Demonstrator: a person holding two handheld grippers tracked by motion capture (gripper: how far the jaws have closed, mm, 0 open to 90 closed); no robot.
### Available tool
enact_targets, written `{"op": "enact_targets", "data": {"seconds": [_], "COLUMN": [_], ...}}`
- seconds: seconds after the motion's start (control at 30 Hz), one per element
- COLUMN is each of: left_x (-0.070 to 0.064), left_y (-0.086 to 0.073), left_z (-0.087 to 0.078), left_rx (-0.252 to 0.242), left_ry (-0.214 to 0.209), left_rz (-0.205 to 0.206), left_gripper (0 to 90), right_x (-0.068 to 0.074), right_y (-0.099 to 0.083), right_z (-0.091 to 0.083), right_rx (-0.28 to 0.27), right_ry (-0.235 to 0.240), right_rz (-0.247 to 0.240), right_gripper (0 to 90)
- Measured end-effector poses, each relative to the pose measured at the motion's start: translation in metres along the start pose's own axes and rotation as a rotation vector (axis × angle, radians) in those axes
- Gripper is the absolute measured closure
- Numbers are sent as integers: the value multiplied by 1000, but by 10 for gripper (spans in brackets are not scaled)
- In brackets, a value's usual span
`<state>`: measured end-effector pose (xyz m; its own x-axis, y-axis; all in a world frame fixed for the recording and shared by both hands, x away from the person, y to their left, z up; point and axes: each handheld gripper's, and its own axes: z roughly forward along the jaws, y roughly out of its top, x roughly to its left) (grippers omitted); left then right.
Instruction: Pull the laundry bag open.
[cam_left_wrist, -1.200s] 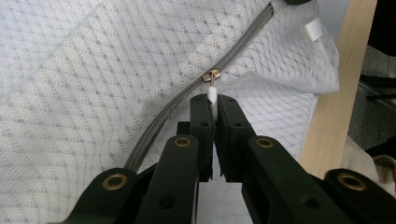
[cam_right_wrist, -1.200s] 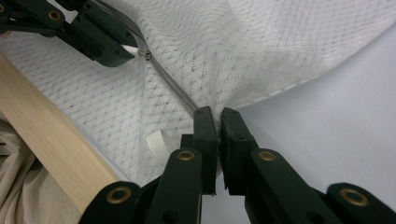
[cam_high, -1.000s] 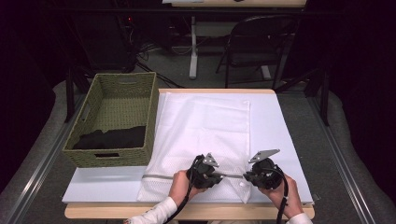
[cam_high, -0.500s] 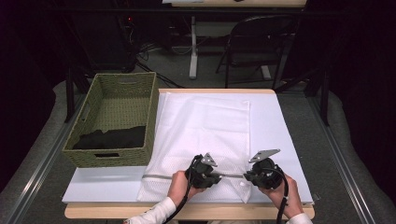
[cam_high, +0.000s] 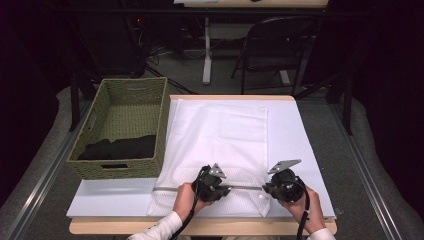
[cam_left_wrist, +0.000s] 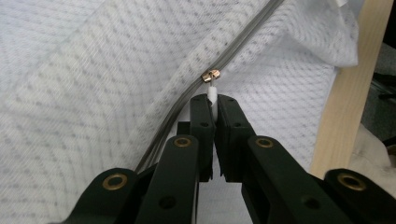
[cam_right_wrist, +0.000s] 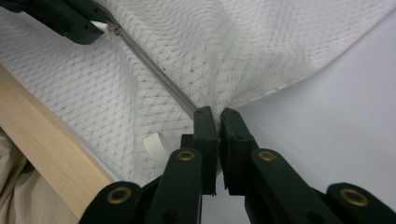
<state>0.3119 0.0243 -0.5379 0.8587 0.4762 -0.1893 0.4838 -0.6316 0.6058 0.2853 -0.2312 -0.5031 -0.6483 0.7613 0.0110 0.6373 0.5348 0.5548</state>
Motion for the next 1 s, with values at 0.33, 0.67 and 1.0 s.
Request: {"op": "enact_targets", "data": {"seconds": [0.33, 0.67, 1.0], "left_x": [3, 6, 9], "left_y": [-6, -11, -18], "left_z": [-4, -11, -16], "left_rx": [4, 11, 7], "left_ry": [8, 21, 21], "left_rz": [-6, -4, -18], "left_gripper": [861, 861, 861], "right_x": [-1, -1, -2], "right_y": [0, -1, -1], "right_z": [1, 1, 1], "right_rx": [3, 8, 18], "right_ry": [6, 2, 3], "right_rz": [4, 9, 15], "right_gripper": [867, 867, 867]}}
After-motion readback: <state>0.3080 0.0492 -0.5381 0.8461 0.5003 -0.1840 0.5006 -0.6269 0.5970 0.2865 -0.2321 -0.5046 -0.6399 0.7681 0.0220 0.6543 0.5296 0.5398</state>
